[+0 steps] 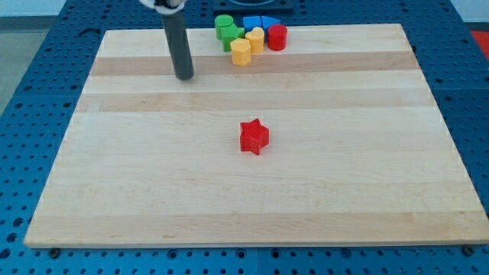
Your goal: Slide the red star into the red circle
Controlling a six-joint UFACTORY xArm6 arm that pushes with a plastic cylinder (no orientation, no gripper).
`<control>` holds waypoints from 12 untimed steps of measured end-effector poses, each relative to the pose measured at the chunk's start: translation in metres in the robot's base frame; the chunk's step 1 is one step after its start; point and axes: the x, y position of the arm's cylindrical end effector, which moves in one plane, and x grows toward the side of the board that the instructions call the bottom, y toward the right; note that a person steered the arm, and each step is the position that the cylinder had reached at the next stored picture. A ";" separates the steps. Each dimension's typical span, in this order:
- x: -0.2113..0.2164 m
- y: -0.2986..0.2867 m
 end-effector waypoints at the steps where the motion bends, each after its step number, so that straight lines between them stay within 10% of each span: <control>1: 0.055 0.006; 5: 0.178 0.102; 12: 0.055 0.106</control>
